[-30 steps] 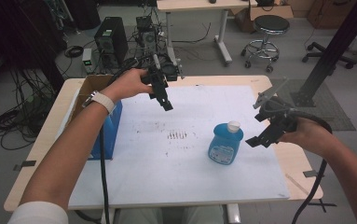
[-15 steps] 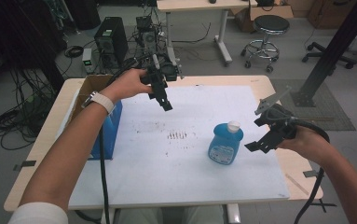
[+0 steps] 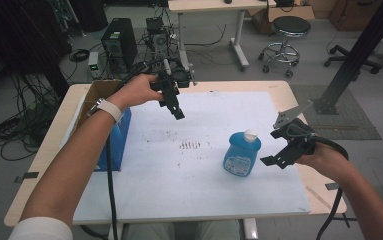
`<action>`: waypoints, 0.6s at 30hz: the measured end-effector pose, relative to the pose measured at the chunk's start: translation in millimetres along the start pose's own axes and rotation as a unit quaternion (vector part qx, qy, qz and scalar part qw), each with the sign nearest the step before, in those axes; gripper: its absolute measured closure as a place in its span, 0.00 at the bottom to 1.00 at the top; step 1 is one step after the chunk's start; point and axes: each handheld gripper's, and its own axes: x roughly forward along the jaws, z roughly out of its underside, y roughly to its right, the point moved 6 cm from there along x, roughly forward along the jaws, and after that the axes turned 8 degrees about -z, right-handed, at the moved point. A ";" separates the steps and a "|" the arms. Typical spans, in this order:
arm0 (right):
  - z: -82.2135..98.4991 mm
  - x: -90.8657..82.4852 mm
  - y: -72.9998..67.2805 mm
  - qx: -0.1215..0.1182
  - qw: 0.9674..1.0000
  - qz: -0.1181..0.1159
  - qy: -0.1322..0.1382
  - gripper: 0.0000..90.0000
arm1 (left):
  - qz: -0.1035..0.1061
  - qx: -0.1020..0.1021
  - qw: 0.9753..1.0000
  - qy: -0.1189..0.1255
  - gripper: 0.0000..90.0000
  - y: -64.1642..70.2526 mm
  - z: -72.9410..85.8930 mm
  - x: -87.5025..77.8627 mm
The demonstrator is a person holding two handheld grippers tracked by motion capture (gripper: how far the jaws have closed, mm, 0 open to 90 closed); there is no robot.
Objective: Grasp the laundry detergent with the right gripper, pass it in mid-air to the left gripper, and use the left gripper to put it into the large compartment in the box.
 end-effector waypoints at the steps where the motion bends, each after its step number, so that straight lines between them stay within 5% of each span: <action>1: 0.9 0.9 0.1 0.000 1.000 0.000 0.003 0.03 | 0.000 -0.001 1.000 0.000 0.04 0.2 0.1 0.6; 18: 10.6 21.4 0.3 -0.005 0.999 0.003 0.037 0.03 | 0.003 0.001 1.000 -0.002 0.04 2.3 -0.4 3.6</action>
